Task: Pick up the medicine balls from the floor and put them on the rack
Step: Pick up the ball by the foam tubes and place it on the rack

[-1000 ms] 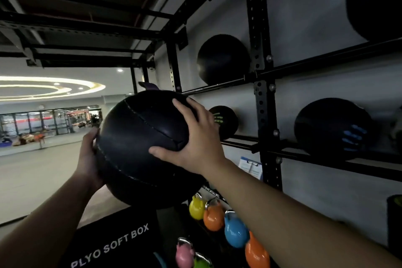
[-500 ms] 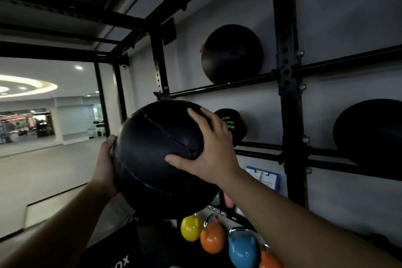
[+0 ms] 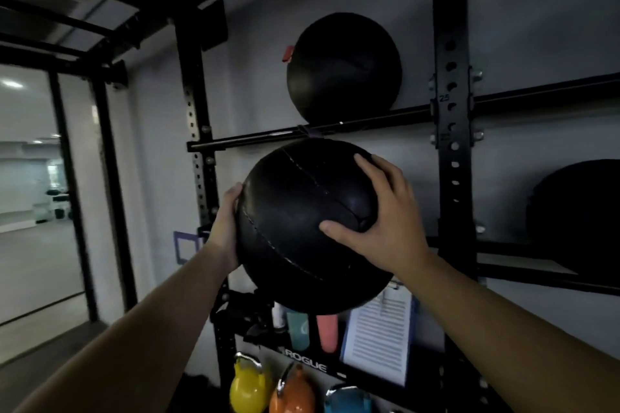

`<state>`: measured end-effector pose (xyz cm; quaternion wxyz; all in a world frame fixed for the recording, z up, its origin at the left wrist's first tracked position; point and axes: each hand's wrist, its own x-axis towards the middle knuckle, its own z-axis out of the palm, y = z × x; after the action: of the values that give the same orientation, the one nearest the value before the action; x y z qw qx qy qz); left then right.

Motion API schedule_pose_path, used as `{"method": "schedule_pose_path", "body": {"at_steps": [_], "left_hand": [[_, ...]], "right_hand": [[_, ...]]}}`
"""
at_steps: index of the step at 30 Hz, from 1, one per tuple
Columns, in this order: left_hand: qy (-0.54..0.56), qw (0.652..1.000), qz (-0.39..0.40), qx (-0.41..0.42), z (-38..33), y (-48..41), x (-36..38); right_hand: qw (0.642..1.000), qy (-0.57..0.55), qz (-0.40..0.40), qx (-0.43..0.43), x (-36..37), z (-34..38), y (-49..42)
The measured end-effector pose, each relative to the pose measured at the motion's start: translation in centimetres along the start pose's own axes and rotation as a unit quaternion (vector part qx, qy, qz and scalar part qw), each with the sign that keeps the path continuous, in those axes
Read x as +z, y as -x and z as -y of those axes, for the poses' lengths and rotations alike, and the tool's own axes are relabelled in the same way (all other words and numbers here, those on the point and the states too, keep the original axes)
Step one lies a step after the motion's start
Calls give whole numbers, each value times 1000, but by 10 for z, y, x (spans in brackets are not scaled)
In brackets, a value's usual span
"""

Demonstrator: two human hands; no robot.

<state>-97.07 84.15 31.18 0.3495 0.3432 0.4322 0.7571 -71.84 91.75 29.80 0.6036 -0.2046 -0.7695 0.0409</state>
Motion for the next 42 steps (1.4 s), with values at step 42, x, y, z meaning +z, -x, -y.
{"method": "schedule_pose_path", "body": {"at_steps": [42], "left_hand": [[-369,888,155,228,157,-312,166]], "right_hand": [[897,410,111,125,55,-315,-45]]}}
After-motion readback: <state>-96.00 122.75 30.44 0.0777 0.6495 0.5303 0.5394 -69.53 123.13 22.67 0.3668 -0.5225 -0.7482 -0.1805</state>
